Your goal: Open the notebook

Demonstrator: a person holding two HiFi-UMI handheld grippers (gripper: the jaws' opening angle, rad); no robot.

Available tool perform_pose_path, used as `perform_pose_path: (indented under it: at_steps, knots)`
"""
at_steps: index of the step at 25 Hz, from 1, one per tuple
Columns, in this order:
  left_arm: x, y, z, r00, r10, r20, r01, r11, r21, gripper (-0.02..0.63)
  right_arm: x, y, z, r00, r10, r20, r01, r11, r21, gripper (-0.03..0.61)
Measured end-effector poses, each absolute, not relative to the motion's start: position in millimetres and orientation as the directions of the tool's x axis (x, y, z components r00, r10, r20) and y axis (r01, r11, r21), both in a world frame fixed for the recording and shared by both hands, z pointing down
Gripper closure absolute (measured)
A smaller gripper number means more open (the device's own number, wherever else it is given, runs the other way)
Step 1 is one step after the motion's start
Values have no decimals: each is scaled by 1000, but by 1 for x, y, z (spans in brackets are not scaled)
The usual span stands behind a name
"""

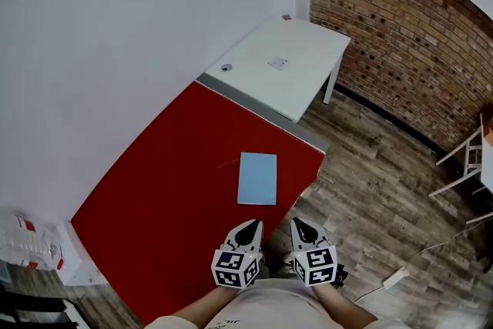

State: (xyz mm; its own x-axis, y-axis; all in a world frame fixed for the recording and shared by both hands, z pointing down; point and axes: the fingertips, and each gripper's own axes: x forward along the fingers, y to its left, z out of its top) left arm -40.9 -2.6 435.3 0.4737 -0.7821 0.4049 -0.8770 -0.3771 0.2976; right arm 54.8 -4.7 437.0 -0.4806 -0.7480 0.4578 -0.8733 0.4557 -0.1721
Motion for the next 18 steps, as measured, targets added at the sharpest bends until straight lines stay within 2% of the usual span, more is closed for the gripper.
perform_pose_path:
  at_steps: [18]
  knots:
    - [-93, -80, 521, 370, -770, 520, -928, -276, 252, 606, 17, -74, 496, -509, -705, 494, -854, 484, -190, 572]
